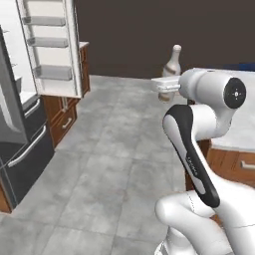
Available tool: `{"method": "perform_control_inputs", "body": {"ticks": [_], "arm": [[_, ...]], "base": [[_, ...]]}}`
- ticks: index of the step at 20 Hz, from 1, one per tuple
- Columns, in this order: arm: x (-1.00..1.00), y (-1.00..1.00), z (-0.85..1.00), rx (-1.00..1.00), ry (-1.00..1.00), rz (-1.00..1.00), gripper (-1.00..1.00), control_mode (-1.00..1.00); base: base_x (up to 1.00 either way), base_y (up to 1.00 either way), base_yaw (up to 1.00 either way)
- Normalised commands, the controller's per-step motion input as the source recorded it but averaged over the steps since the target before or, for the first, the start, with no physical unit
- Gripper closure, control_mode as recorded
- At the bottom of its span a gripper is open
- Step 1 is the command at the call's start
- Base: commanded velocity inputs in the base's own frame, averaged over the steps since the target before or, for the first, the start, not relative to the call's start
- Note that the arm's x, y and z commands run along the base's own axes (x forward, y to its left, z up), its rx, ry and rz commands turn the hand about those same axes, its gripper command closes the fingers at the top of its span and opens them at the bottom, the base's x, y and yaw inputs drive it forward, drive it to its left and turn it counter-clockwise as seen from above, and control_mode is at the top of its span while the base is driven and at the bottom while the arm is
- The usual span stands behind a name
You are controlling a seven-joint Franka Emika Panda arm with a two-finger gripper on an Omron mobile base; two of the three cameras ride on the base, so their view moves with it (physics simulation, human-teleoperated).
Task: There is a bowl on the dining counter. Grab a lemon wedge from the fridge and place it in the bowl. Then get the liquor bottle and glass cup from the cabinet and place them next to the bowl.
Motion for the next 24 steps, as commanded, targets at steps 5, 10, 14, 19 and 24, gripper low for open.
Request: {"method": "perform_control_inputs", "body": {"ticks": [5,10,14,19,24], "arm": [[0.00,0.00,0.00,0.00,0.00,0.00,1.00,1.00],[0.00,0.00,0.00,0.00,0.00,0.00,1.00,1.00],[0.00,0.00,0.00,0.00,0.00,0.00,1.00,1.00],[0.00,0.00,0.00,0.00,0.00,0.00,1.00,1.00],[0.00,0.00,0.00,0.00,0.00,0.00,1.00,1.00]], "base": [[-0.28,-0.06,-0.75],[0.06,0.52,-0.54],[0.44,1.00,-0.24],[0.54,0.98,-0.07],[0.85,0.20,0.00]]}}
